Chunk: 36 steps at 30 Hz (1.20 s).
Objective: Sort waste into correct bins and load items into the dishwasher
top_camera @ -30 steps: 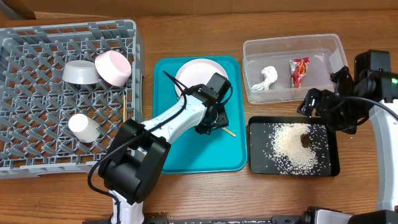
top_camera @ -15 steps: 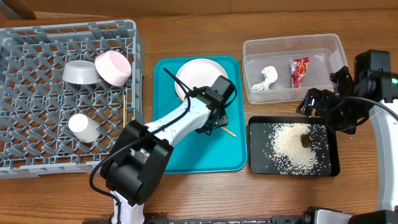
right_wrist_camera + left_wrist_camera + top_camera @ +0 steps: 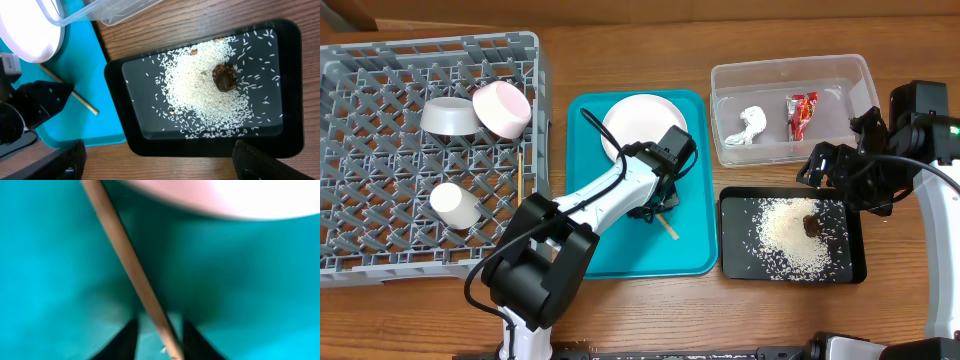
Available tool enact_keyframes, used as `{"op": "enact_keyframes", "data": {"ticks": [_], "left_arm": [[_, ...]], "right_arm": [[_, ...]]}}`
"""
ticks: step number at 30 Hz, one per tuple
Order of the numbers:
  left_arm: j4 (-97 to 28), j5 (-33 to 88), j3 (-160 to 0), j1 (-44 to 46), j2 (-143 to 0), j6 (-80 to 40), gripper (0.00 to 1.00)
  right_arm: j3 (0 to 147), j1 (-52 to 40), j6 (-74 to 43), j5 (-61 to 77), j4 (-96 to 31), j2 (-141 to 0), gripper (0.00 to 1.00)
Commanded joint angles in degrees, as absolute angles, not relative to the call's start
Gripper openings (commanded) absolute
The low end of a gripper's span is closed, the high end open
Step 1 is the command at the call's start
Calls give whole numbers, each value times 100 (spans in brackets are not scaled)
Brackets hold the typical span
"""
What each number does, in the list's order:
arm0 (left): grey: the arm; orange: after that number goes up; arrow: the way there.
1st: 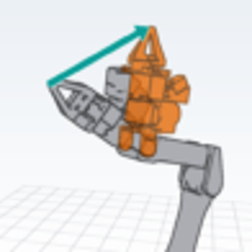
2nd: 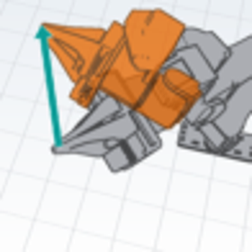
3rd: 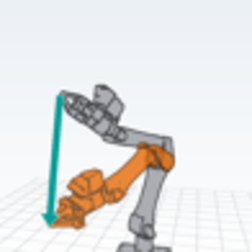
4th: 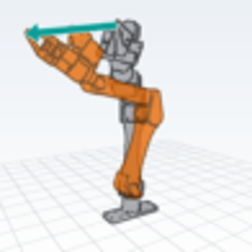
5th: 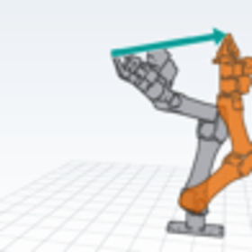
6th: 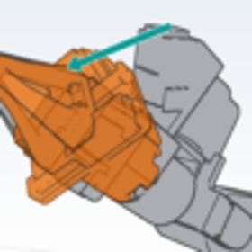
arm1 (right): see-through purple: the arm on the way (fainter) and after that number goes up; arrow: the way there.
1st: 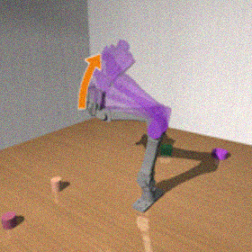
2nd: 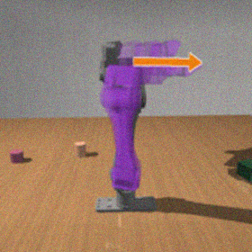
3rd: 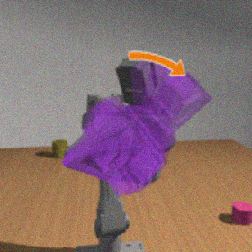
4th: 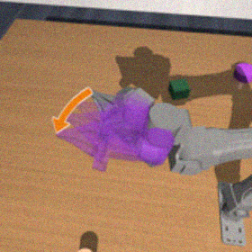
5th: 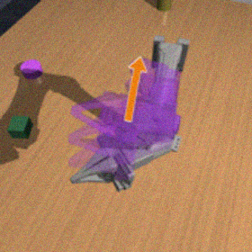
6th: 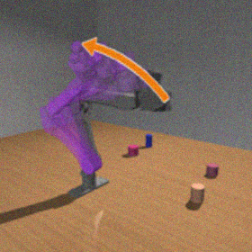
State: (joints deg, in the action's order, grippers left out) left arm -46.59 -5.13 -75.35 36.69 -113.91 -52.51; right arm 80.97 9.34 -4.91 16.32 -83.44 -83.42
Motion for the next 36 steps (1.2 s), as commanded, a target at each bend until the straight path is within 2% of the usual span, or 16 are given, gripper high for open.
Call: {"op": "enact_keyframes", "data": {"ticks": [1, 4, 10, 17, 26, 30, 33, 36], "left_arm": [[-4799, -661, -7548, 3673, -11531, -5275, 19], [-4910, -635, -7548, 3667, -11528, -5275, 4], [-5382, -552, -7548, 3553, -11424, -5612, 4], [-5568, -801, -7553, 3249, -10665, -5433, 4], [-5876, -899, -7570, 2394, -8986, -3712, 4], [-5972, -878, -7570, 1647, -8392, -2178, 4], [-6034, -878, -7570, 1157, -8270, -1127, 4], [-6055, -735, -7561, 742, -8335, -650, 4]], "right_arm": [[8208, 939, -508, 1678, -8331, -8294, 95], [8208, 939, -508, 1678, -8331, -8294, 95], [8208, 939, -508, 1678, -8335, -8294, 95], [8208, 939, -508, 1678, -8350, -8294, 95], [8208, 939, -508, 1678, -8348, -8294, 95], [8208, 939, -508, 1678, -8346, -8294, 95], [8208, 939, -508, 1678, -8346, -8294, 95], [8208, 939, -508, 1678, -8350, -8294, 95]]}}
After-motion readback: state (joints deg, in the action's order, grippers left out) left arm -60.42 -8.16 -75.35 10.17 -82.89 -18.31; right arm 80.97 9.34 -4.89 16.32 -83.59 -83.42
